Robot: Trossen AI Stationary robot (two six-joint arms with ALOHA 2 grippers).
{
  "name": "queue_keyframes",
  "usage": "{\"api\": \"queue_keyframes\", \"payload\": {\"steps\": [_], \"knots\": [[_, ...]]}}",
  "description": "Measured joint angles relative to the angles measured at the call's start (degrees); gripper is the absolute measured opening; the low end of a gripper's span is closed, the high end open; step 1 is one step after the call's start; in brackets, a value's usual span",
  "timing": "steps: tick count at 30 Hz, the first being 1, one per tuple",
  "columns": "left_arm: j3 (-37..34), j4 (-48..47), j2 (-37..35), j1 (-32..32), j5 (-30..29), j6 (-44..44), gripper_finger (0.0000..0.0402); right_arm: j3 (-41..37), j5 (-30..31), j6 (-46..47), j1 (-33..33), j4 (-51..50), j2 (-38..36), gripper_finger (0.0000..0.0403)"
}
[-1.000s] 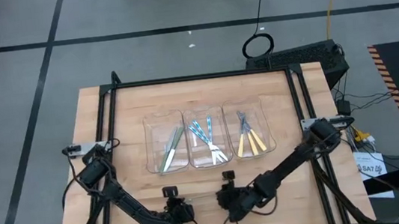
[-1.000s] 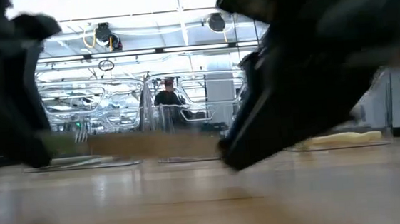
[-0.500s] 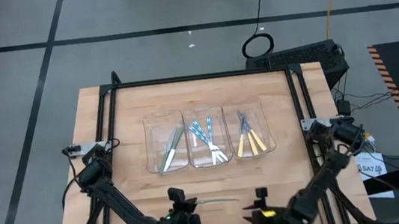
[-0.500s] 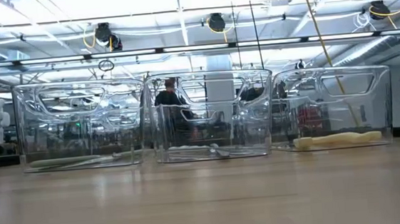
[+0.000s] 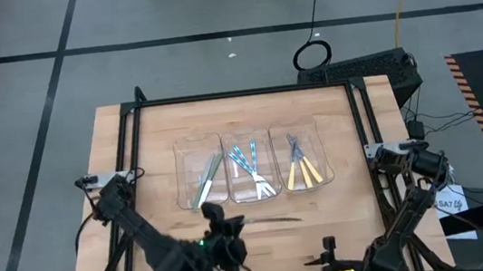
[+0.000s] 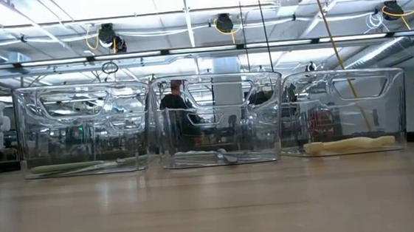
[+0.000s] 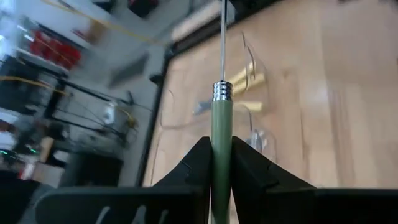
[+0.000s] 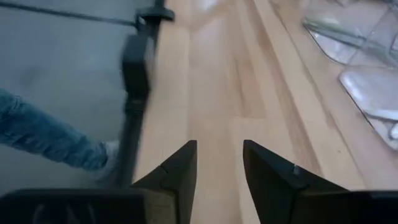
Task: Sort silverware by color (type)
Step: Put the green knife into the left transparent bin
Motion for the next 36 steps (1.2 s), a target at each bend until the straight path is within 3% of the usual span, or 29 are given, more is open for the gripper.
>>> {"api": "queue_keyframes", "payload": {"steps": [4,15,19,23,26,32,36], "knots": [[0.0,-2.1,-3.9,3.5,6.8,0.2,0.0041,0.0,1.2,-1.2,1.7,3.4,0.0,0.0123],[-0.2,-3.5,-8.9,4.9,5.4,-0.2,0.0041,0.1,4.2,-3.5,4.6,4.9,0.0,0.0123],[-5.9,-0.5,-9.0,6.3,5.3,-0.7,0.0041,0.1,4.2,-4.5,4.7,4.8,0.0,0.0123],[-16.1,6.5,-10.0,7.4,5.4,-1.5,0.0041,0.1,4.2,-6.3,4.7,4.9,0.0,0.0123],[-27.8,15.5,-14.4,8.0,5.4,-0.7,0.0041,0.1,5.3,-7.7,4.7,4.8,0.0,0.0123],[-59.0,39.6,-32.4,10.7,5.5,-2.2,0.0041,0.1,7.2,-9.6,4.5,4.8,0.0,0.0123],[-76.1,55.1,-44.7,13.2,4.4,-6.3,0.0041,0.1,7.2,-9.7,3.8,4.2,0.0,0.0123]]}}
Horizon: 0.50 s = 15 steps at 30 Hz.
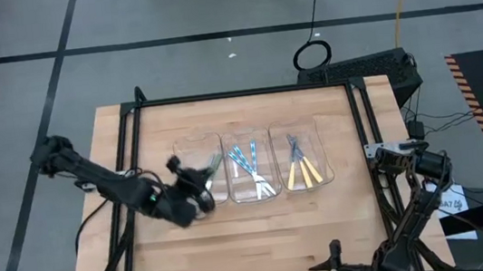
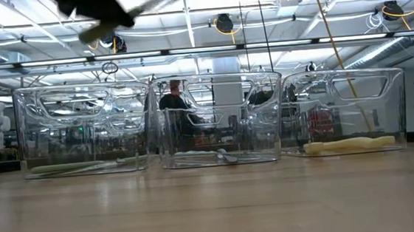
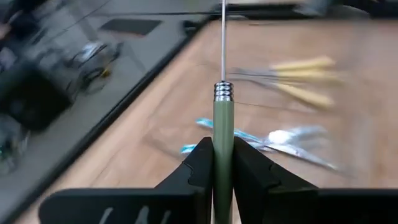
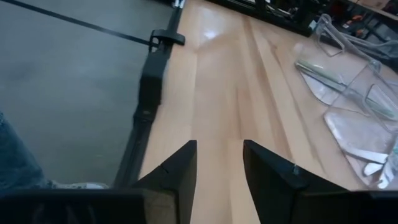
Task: Sort silverware by color (type)
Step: Put the green knife into the left transparent bin
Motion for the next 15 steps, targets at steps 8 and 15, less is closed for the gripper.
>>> {"api": "queue_keyframes", "payload": {"steps": [8,15], "knots": [[-18.3,7.4,-7.1,-0.6,-11.7,-24.9,0.0041,0.0,-0.2,-0.2,-2.5,-0.7,0.0,0.0123],[-19.8,7.6,-2.9,-1.2,-17.7,-40.5,0.0042,0.0,-0.2,-0.1,-4.0,-4.6,0.0,0.0123]]}}
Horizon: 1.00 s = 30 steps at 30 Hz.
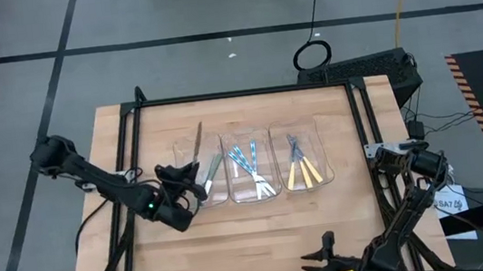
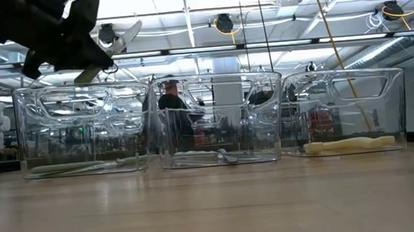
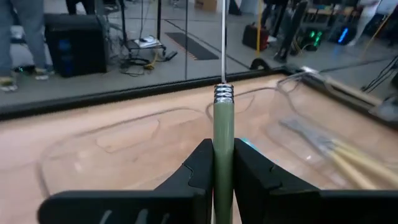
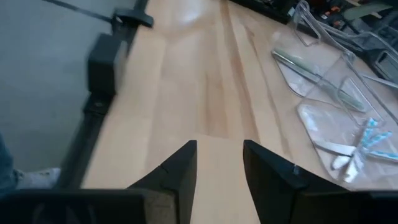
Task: Sort silverware by color (type)
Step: Put the green knife into the left transparent bin, then return to Home Position
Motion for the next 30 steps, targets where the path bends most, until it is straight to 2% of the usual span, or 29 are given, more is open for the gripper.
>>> {"api": "queue_keyframes", "payload": {"steps": [9,17,30], "knots": [[0.2,3.2,6.9,1.2,2.3,-5.9,0.0069,0.0,0.0,-0.3,-2.8,-5.5,0.0,0.0123],[0.2,2.9,7.0,1.7,7.6,-6.1,0.0072,0.0,-0.2,-0.3,-3.1,-6.4,0.0,0.0123],[0.2,3.1,7.0,1.3,6.9,-4.4,0.0073,0.0,-0.2,-0.3,-3.0,-6.4,0.0,0.0123]]}}
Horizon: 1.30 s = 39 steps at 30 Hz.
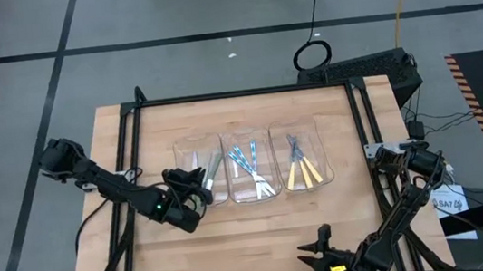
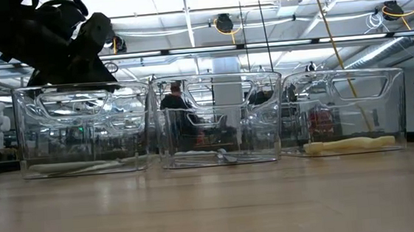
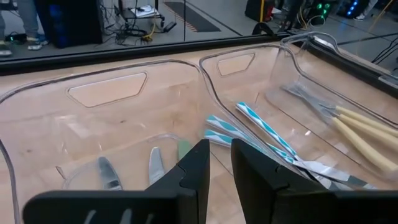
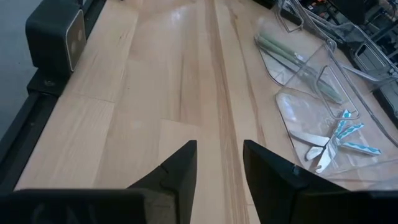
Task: Sort silverware by color (type)
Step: Return to Home Position
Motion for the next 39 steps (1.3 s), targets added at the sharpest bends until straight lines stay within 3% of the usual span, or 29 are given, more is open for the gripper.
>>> {"api": "queue_keyframes", "payload": {"steps": [6,10,14,18,23,25,30,36,39], "knots": [[0.0,4.0,0.0,-0.7,-0.2,6.3,0.0074,0.0,0.0,0.0,0.0,0.0,0.0,0.0123],[2.6,6.0,0.0,-1.5,0.6,17.4,0.0074,0.0,0.0,0.0,0.0,-0.6,-0.4,0.0123],[9.8,4.1,0.0,-1.5,2.5,31.7,0.0074,0.0,-0.2,2.5,0.0,-8.3,-4.3,0.0117],[17.4,3.6,0.0,-2.6,2.7,43.6,0.0074,0.0,0.2,5.8,0.0,-18.0,-9.8,0.0087],[18.3,13.2,0.0,-4.6,1.9,62.8,0.0073,0.0,0.2,3.4,0.1,-22.9,-16.0,0.0026],[17.9,16.7,0.0,-4.8,6.4,69.2,0.0065,0.0,0.2,0.7,0.1,-23.9,-18.3,0.0007],[17.9,24.0,0.0,-1.7,20.7,80.7,0.0020,-1.0,2.2,-6.5,-0.3,-26.4,-25.8,0.0006],[17.9,25.5,0.0,3.3,25.8,84.5,0.0006,-11.1,3.2,-15.4,-3.6,-18.4,-39.1,0.0002],[17.9,23.6,0.0,6.1,29.9,84.6,0.0006,-18.8,0.2,-20.7,-5.5,-10.2,-46.5,0.0001]]}}
